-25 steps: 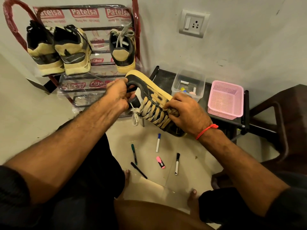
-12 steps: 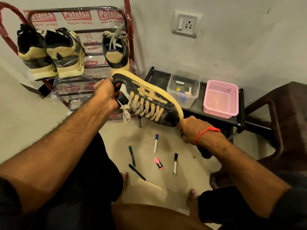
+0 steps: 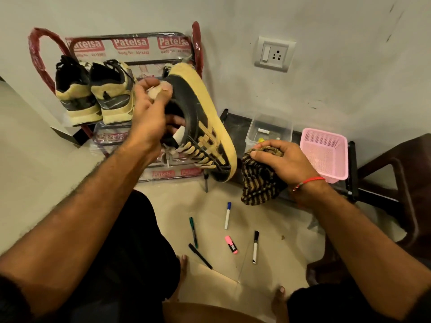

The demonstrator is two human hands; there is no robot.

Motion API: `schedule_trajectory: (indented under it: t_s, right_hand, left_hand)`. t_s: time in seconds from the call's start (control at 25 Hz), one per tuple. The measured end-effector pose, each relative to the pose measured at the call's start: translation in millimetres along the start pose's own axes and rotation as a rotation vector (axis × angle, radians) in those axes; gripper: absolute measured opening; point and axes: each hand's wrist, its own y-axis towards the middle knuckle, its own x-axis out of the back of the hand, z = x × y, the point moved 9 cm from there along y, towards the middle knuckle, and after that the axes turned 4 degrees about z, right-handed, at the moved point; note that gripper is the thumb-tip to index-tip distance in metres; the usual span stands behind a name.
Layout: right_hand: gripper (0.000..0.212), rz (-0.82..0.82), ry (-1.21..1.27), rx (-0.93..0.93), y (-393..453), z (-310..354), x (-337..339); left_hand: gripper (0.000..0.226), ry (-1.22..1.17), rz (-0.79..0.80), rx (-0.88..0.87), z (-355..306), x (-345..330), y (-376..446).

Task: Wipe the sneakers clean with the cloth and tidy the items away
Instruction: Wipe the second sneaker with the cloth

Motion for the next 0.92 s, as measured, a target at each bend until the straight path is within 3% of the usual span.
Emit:
schedule_trajectory:
  t_s: [0.08, 0.16, 0.24, 0.52, 0.72, 0.92]
  right_hand:
    - [0.005, -0.001, 0.17, -0.053, 4, -6, -3]
    - [0.009, -0.009, 0.206, -0.078, 9, -9, -6]
    - [0.009, -0.028, 0.213, -0.074, 13, -8, -7]
    - [0.016, -0.021, 0.506, -0.123, 27, -1, -33]
    - [0.014, -0.008, 0.604, -0.099, 35, 16, -49]
    - [0.019, -0.049, 0.632, -0.095, 44, 21, -49]
  left_hand:
    - [0.034, 0.233, 0.287, -0.198, -34, -25, -10]
    - [0.053, 0.634, 0.597, -0.339, -39, -51, -25]
    - [0.064, 0.964, 0.72, -0.339, -29, -57, -34]
    - [0.069, 1.498, 0.608, -0.428, -27, 5, -17]
    - [0.069, 1.593, 0.775, -0.538, -27, -4, -25]
    - [0.077, 1.761, 0.699, -0.759, -45, 10, -19]
